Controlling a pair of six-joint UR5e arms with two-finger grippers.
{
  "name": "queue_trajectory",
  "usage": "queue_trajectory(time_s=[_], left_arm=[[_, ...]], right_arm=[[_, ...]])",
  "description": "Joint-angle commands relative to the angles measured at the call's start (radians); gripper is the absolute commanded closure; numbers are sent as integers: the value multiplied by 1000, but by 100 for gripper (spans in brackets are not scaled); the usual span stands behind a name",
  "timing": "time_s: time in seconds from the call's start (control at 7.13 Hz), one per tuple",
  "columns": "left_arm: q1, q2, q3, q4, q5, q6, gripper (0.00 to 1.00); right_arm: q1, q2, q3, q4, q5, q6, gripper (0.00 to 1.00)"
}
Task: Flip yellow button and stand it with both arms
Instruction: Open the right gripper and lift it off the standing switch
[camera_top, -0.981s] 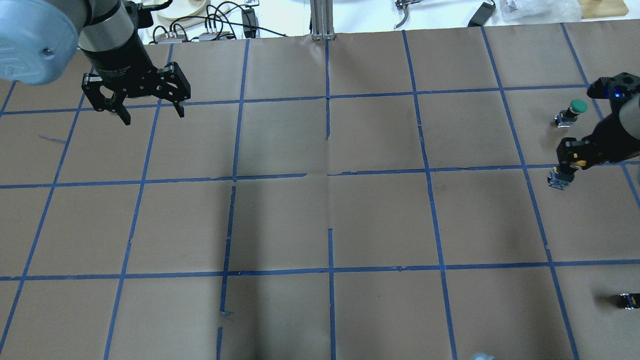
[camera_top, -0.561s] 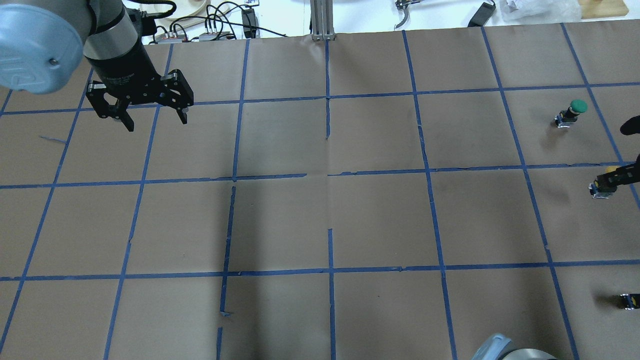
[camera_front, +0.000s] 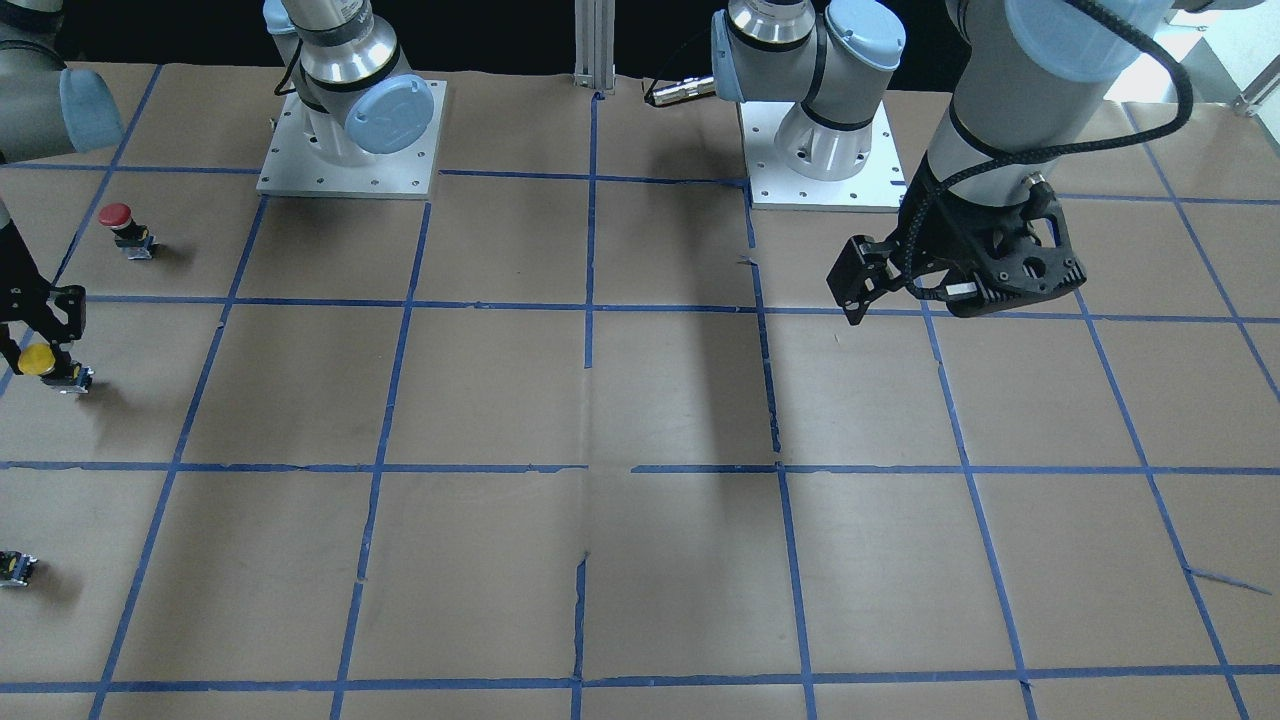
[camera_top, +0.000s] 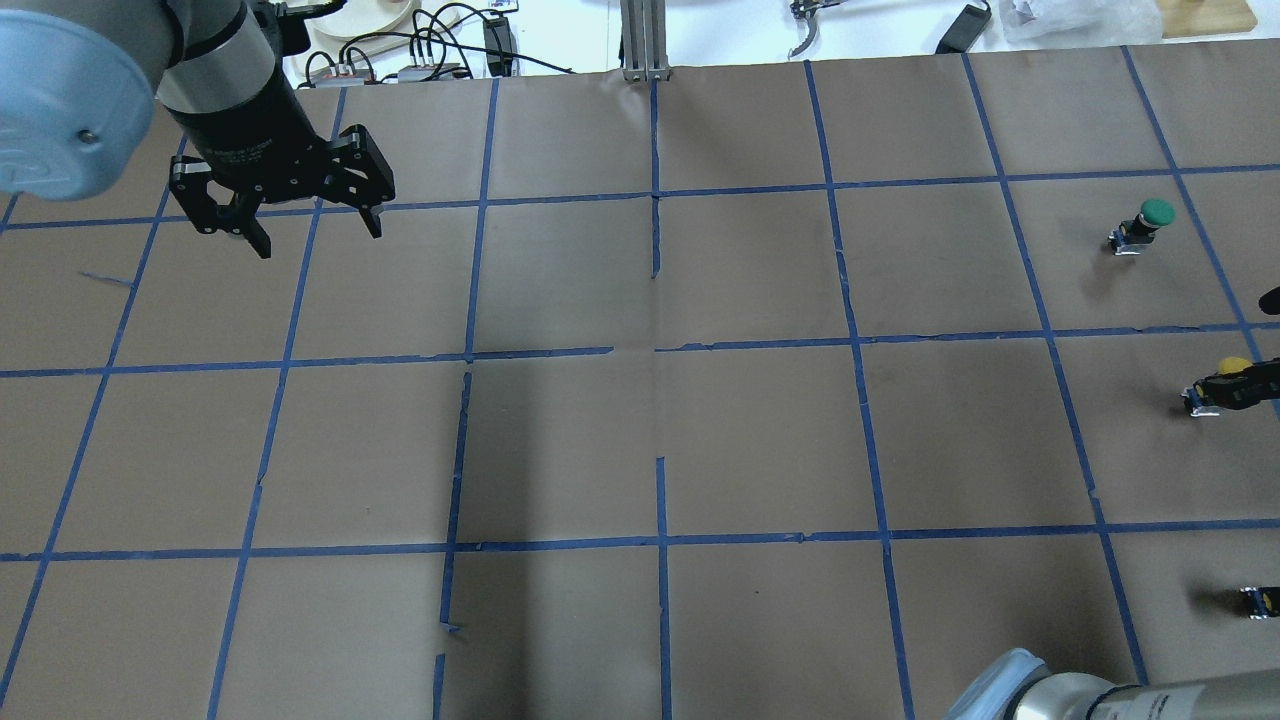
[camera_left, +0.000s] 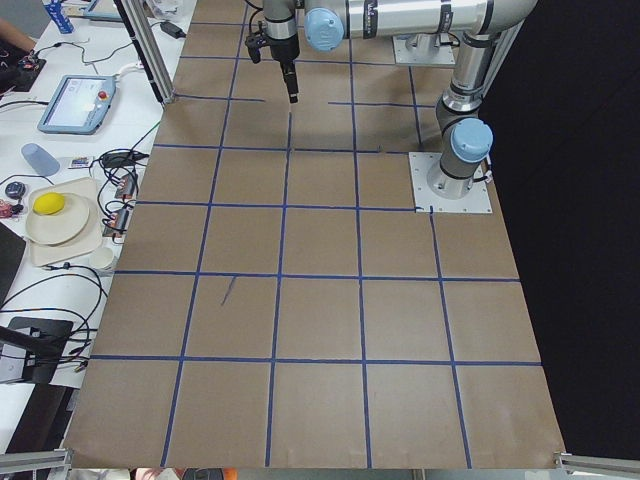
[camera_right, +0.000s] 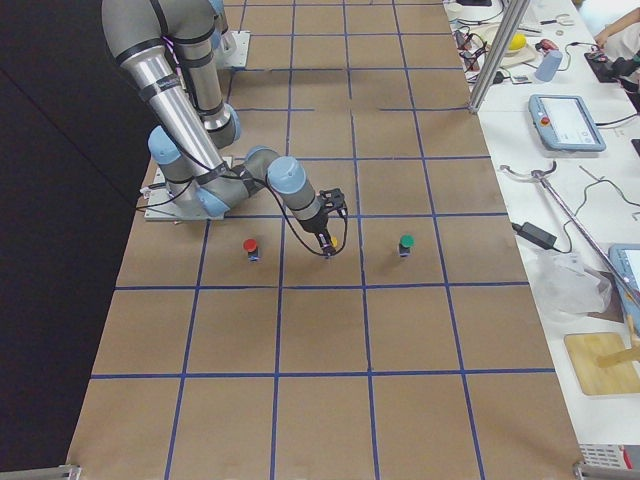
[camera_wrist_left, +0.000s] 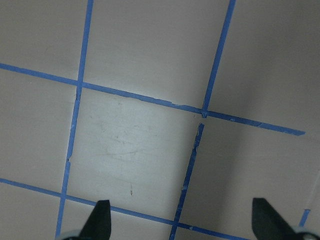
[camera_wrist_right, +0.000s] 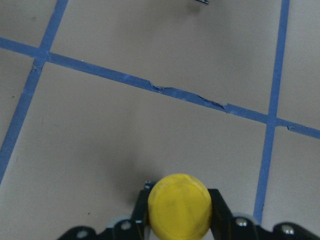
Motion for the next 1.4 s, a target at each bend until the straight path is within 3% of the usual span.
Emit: queue_trajectory(time_s=[0.0,0.28,0.42,0.56,0.7,0.98,1.26], left_arm=[[-1,6,-3,0,-1,46,0],[-3,8,-2,0,-1,57,0],[-4,6,-2,0,-3,58,0],[-4,1,-2,0,-3,58,0],[-4,4,-3,0,-1,60,0],[-3,1,-3,2,-11,58,0],[11,23,-16,-11,-55,84,1]], right_arm=[[-3,1,5,6,23,45,79],[-5,-2,20,9,25,44,76],[-5,-2,20,7,25,42,62],[-5,1,20,10,22,41,20],[-3,-2,16,42,23,36,0],[-2,-42,-15,151,11,25,0],[15,-187,-106,394,11,33,0]])
